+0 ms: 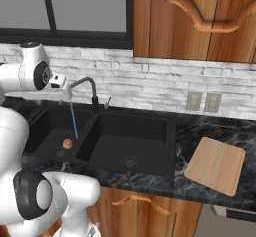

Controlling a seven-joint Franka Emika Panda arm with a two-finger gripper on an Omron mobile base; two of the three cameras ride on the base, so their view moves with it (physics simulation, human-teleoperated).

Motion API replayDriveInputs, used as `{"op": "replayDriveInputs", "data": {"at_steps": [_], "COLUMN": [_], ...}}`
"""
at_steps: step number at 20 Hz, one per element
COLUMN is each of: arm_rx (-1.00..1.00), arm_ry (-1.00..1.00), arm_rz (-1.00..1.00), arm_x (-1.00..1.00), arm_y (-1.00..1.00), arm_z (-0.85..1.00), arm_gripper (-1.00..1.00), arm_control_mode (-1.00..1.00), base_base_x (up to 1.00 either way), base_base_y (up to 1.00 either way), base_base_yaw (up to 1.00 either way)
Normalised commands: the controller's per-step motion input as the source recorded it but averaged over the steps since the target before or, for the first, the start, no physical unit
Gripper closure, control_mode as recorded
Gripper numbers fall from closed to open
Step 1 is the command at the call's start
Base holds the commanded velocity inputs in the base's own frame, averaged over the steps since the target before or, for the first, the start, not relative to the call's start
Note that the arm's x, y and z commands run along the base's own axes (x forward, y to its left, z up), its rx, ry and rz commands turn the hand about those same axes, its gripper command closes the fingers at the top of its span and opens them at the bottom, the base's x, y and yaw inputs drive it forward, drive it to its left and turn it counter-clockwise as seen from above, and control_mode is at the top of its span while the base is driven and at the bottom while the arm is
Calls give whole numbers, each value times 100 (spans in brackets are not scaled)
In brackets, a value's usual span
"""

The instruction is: Pick the peach from the sink and place it on the cutting board to airdry. Then turn off the sink faucet.

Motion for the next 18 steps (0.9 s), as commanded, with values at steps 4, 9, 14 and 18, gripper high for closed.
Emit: {"op": "replayDriveInputs", "data": {"at_steps": [4,9,14,18], "arm_rx": [2,3,2,0], "arm_ry": [3,2,0,0], "arm_rz": [9,7,7,4], "arm_x": [10,18,11,1], "arm_y": [30,28,21,15], "arm_z": [-40,-59,-37,-9], "arm_gripper": [-100,-100,-100,-100], "arm_control_mode": [-100,-100,-100,-100], "base_base_x": [0,0,0,0], "base_base_y": [0,0,0,0], "base_base_yaw": [0,0,0,0]}}
